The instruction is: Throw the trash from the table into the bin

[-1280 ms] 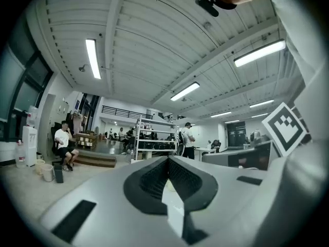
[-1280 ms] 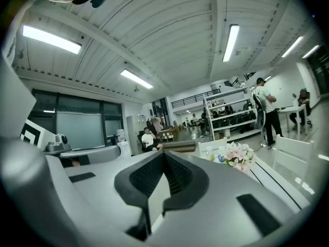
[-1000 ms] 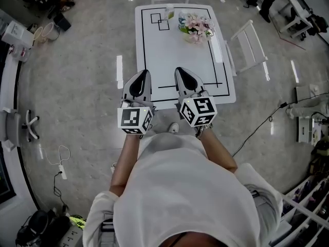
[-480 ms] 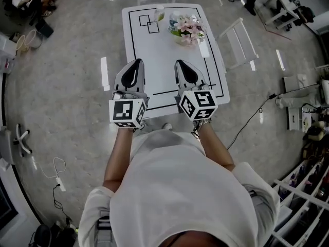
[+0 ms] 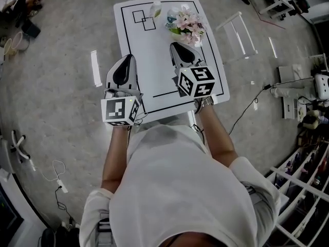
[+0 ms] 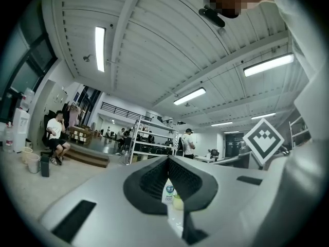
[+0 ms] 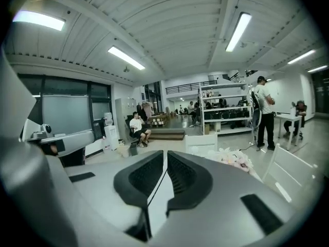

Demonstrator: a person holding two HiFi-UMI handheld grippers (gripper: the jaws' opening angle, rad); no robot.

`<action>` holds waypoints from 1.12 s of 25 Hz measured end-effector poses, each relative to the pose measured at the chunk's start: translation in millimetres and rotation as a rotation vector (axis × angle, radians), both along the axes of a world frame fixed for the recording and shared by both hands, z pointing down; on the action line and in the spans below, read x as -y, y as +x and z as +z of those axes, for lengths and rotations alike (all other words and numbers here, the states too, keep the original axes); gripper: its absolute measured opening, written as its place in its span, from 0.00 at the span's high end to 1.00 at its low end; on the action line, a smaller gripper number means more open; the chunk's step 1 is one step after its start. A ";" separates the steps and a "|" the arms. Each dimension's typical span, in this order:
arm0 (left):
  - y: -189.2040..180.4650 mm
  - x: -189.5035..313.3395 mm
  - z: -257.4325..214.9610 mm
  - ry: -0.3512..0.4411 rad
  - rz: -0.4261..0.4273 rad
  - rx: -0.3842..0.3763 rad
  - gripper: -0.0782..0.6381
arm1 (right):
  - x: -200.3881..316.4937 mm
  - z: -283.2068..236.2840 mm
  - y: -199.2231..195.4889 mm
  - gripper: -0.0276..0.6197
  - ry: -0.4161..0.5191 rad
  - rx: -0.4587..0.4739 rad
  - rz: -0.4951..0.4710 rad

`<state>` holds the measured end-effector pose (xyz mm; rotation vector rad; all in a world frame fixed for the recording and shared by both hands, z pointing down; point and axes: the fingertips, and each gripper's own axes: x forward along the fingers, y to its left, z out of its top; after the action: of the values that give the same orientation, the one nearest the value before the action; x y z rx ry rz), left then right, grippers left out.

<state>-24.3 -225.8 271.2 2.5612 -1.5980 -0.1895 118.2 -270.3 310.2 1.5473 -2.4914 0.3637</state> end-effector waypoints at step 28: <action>40.3 170.3 100.0 -0.195 -0.039 0.072 0.88 | 322.4 147.3 -10.6 0.58 -0.278 -0.167 0.131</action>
<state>16.0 -396.1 371.2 2.4162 -1.6038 0.0535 107.6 -592.7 457.6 1.5593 -2.1176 0.5496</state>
